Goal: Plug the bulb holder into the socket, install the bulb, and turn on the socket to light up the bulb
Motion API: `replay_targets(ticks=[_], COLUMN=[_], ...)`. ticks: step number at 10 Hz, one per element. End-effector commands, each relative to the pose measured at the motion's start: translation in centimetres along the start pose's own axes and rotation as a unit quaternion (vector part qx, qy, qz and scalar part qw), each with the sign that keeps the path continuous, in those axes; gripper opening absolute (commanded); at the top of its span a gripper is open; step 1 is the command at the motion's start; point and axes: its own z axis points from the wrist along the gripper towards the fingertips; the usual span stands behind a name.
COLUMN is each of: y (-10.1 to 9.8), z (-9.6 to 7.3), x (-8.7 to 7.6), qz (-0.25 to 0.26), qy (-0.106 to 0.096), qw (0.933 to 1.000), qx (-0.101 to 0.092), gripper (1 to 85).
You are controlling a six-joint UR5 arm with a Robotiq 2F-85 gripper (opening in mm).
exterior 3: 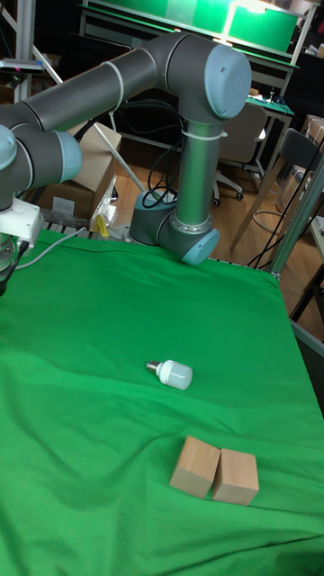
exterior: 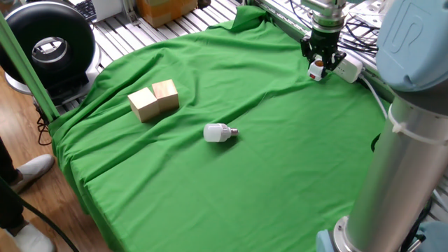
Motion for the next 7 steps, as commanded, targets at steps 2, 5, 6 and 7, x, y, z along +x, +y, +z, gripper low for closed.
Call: replay_targets(ticks=[2,5,6,7], y=[0.11,0.25,0.26,0.30], z=[-0.19,-0.26,-0.25,-0.22], x=[0.45,0.70,0.70,0.72], qz=[-0.005,-0.007,-0.007,-0.007], qy=[-0.003,-0.001,-0.001,-0.001], qw=[1.0000,1.0000,1.0000,1.0000], qx=[0.003,0.001,0.001,0.001], gripper=[1.0,1.0,1.0,1.0])
